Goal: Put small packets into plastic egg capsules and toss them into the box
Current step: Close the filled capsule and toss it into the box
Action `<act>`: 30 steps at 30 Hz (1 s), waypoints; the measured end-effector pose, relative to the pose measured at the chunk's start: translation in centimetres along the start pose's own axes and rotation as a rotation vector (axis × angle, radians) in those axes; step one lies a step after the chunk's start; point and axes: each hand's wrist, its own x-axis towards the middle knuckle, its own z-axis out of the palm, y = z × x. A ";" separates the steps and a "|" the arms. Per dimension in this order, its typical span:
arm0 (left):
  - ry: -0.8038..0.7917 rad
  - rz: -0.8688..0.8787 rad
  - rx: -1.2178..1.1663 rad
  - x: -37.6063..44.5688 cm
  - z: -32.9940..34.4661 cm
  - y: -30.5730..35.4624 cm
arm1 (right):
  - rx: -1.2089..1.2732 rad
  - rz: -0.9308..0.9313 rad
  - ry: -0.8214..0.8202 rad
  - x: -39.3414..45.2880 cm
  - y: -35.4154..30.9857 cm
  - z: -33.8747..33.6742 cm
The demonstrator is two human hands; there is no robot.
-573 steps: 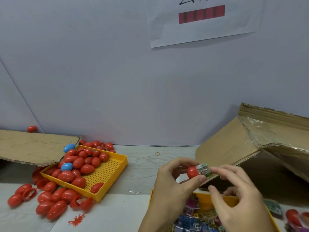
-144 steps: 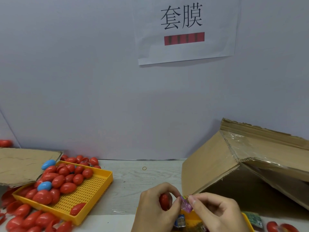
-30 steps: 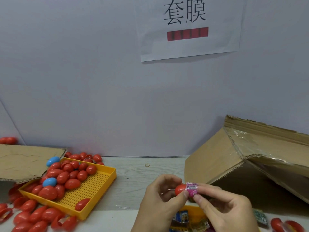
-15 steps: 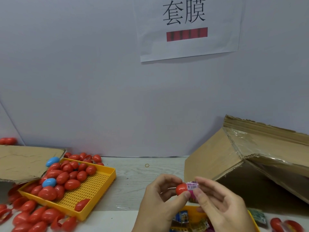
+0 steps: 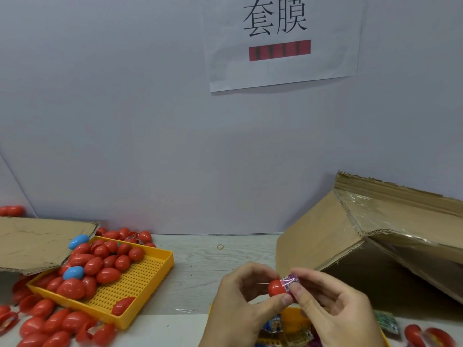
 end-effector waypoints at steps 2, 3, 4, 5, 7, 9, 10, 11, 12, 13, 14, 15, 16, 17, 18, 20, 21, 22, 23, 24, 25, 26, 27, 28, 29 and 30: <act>-0.001 0.010 0.015 0.0 -0.1 0.0 | -0.005 -0.007 -0.011 0.0 0.1 0.0; -0.001 0.015 0.021 0.0 -0.1 0.0 | -0.010 -0.011 -0.013 0.0 0.1 0.0; -0.002 0.022 0.017 0.0 -0.1 -0.1 | -0.015 -0.017 -0.014 0.0 0.2 0.0; -0.006 0.032 0.010 0.0 -0.1 -0.1 | -0.018 -0.023 -0.015 0.0 0.3 0.0; -0.016 0.053 0.013 -0.1 -0.1 -0.1 | -0.023 -0.033 -0.023 0.1 0.4 -0.1; -0.023 0.067 0.032 -0.2 -0.1 0.0 | -0.022 -0.038 -0.031 0.2 0.4 0.0; -0.021 0.070 0.037 -0.2 0.0 0.0 | -0.016 -0.042 -0.028 0.1 0.4 0.0; -0.013 0.070 0.034 -0.1 0.0 0.0 | -0.006 -0.054 -0.021 0.1 0.4 0.1; 0.002 0.069 0.022 -0.1 0.0 0.0 | -0.002 -0.073 -0.014 0.0 0.5 0.1; 0.022 0.069 0.005 -0.1 0.0 0.0 | -0.013 -0.096 -0.007 0.0 0.6 0.2; 0.042 0.067 -0.014 0.0 -0.1 -0.1 | -0.041 -0.117 -0.001 -0.1 0.6 0.3; 0.059 0.064 -0.032 0.0 -0.1 -0.1 | -0.082 -0.133 0.006 -0.2 0.6 0.4; 0.066 0.059 -0.048 0.0 -0.1 -0.1 | -0.136 -0.149 0.015 -0.2 0.7 0.6; 0.066 0.055 -0.060 0.0 -0.1 -0.1 | -0.202 -0.175 0.025 -0.3 0.8 0.8; 0.062 0.052 -0.071 0.0 0.0 -0.1 | -0.269 -0.216 0.040 -0.4 0.8 0.9; 0.061 0.044 -0.090 0.1 0.0 -0.2 | -0.380 -0.319 0.073 -0.5 0.8 1.1; 0.063 0.039 -0.105 0.1 0.1 -0.2 | -0.431 -0.358 0.082 -0.6 0.8 1.2; 0.065 0.035 -0.118 0.1 0.2 -0.2 | -0.485 -0.390 0.090 -0.6 0.8 1.3; 0.063 0.033 -0.126 0.1 0.3 -0.2 | -0.534 -0.425 0.101 -0.6 0.8 1.3; 0.056 0.032 -0.132 0.1 0.4 -0.1 | -0.574 -0.462 0.113 -0.5 0.9 1.2; 0.048 0.034 -0.144 0.1 0.6 -0.1 | -0.602 -0.498 0.124 -0.4 0.9 1.1; 0.041 0.036 -0.157 0.1 0.8 0.0 | -0.626 -0.531 0.135 -0.3 0.9 1.0; 0.040 0.034 -0.167 0.1 1.0 0.1 | -0.645 -0.557 0.147 -0.3 1.0 0.9; 0.042 0.029 -0.177 0.1 1.1 0.2 | -0.663 -0.577 0.160 -0.3 1.0 0.9; 0.045 0.020 -0.188 0.1 1.2 0.2 | -0.679 -0.591 0.168 -0.3 1.0 0.8; 0.045 0.007 -0.199 0.1 1.2 0.2 | -0.691 -0.599 0.168 -0.4 1.1 0.8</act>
